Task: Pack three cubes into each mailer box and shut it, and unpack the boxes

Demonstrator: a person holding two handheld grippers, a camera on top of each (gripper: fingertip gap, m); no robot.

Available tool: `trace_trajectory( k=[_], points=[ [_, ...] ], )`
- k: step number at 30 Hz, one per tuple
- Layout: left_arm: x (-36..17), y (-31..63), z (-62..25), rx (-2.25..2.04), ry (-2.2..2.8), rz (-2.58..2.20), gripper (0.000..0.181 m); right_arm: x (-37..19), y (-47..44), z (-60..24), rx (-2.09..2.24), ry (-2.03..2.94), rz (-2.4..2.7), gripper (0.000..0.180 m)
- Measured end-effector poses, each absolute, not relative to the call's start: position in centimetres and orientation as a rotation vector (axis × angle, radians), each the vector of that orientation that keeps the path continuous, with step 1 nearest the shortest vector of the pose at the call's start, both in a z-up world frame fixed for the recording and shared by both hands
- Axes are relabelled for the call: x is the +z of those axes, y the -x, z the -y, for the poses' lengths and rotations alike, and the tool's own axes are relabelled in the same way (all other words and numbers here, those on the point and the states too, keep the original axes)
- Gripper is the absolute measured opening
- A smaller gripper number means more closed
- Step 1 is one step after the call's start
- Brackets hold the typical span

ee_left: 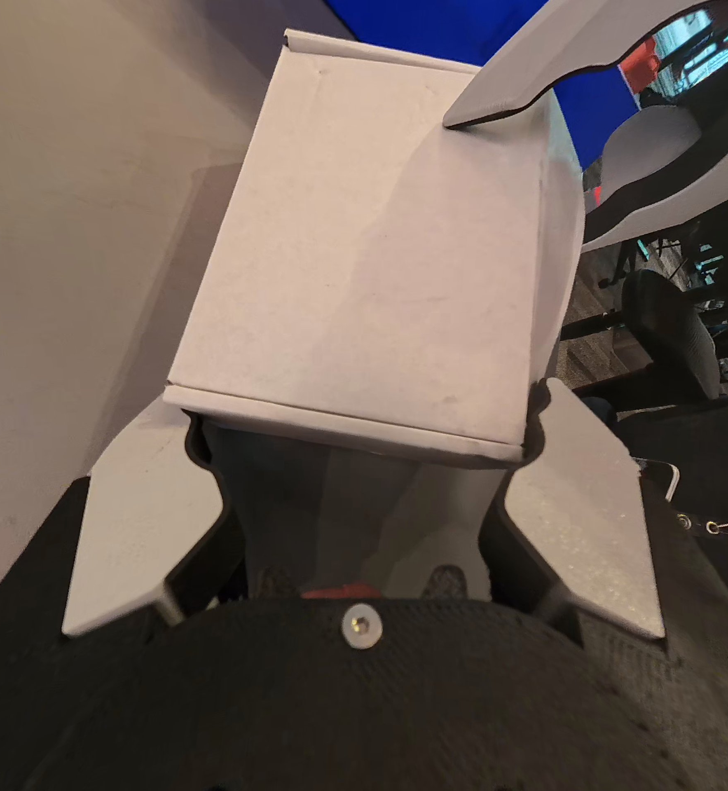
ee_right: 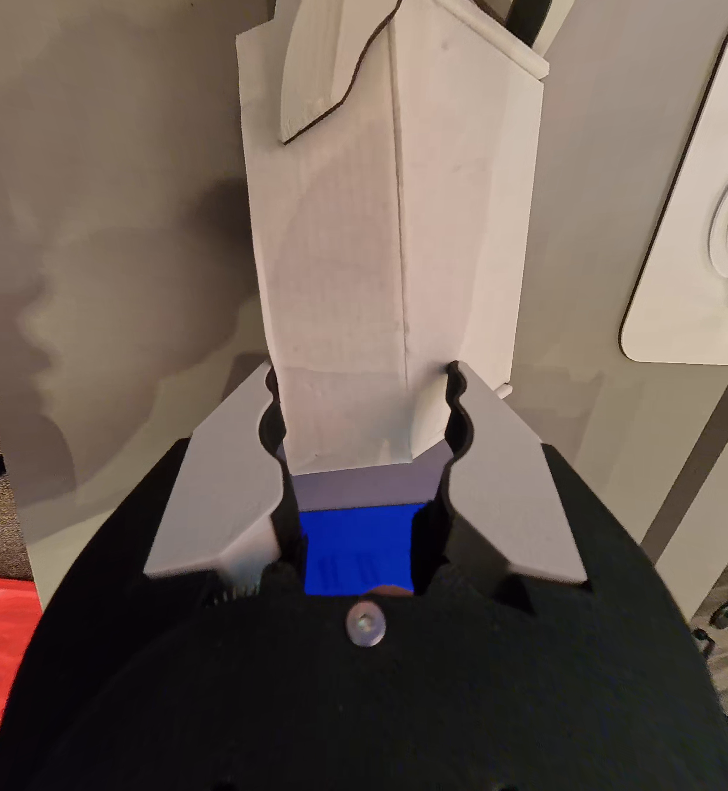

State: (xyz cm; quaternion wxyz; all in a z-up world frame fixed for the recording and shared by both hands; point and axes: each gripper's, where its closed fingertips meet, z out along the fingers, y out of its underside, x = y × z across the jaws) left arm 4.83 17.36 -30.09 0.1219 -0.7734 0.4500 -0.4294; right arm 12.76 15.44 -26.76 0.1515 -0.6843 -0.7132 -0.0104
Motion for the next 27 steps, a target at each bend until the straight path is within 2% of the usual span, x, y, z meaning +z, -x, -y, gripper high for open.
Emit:
trace_trajectory(
  k=[27],
  points=[
    [-29.82,-4.86,-17.3,-1.32,2.13,-1.268,0.14,-26.61,-12.7,-15.38,0.065,1.982,1.997,0.077]
  ],
)
